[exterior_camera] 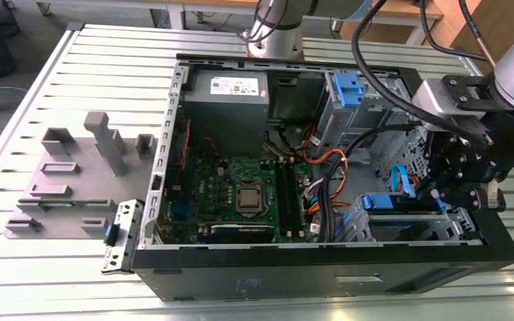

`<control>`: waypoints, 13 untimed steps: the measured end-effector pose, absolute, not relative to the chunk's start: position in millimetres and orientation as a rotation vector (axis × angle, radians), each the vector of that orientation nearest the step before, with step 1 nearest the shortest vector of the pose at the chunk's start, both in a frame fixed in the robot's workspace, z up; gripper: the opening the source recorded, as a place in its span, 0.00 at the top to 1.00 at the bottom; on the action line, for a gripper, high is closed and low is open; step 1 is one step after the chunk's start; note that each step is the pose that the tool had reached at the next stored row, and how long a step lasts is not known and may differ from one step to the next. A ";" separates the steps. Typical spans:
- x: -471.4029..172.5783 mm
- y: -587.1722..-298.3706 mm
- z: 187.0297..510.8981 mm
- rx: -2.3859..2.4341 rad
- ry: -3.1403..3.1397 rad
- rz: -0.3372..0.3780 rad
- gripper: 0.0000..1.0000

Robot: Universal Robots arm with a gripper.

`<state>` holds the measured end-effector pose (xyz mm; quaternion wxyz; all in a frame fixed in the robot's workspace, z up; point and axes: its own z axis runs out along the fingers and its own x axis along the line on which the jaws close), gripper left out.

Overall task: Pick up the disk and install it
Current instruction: 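Insert the second disk wire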

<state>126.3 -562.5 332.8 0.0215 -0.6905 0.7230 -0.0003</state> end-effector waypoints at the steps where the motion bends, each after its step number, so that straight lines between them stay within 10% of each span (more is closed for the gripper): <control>1: 126.4 -562.5 332.3 -2.140 2.241 -0.001 0.84; 13: 126.4 -562.5 328.5 -2.140 2.241 -0.001 0.84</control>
